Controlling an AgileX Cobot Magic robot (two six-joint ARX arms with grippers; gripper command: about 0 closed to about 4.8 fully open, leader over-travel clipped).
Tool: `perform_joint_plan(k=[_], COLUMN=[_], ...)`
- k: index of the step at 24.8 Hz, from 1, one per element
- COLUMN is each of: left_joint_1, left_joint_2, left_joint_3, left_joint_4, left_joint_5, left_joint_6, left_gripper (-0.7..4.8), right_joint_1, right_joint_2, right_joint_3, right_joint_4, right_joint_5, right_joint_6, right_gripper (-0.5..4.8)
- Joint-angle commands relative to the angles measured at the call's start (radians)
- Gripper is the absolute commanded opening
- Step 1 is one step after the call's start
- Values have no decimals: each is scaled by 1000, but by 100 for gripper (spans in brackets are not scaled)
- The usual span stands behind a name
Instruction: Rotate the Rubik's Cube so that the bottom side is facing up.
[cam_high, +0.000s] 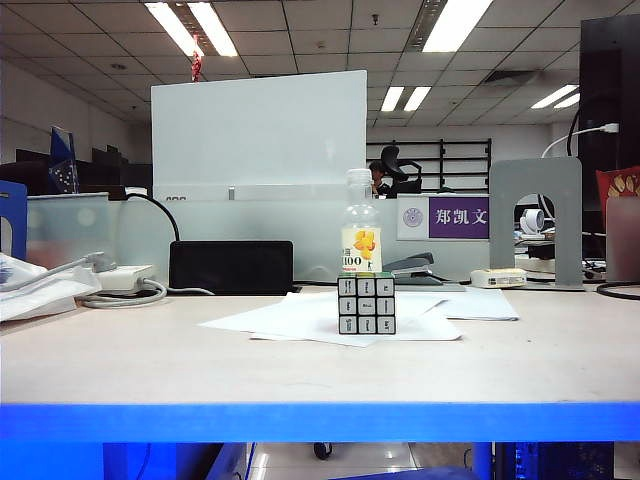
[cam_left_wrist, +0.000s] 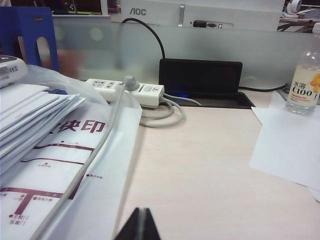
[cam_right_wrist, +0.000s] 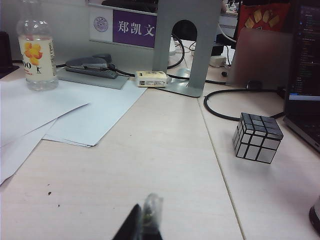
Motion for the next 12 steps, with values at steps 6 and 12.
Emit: perform_joint_plan(k=[6,12], left_joint_1=[1,1], left_joint_2=[-2,-2], left_joint_3=[2,1], left_joint_4=[13,13], left_joint_5=[5,7], left_joint_6=[1,1], left_gripper=[-5,-5], right_joint_1=[-1,-1], right_joint_2=[-2,-2], right_joint_3=[-1,-1], right_joint_4=[18,17], right_joint_5=[0,0], right_joint_6=[3,10], right_gripper=[-5,-6])
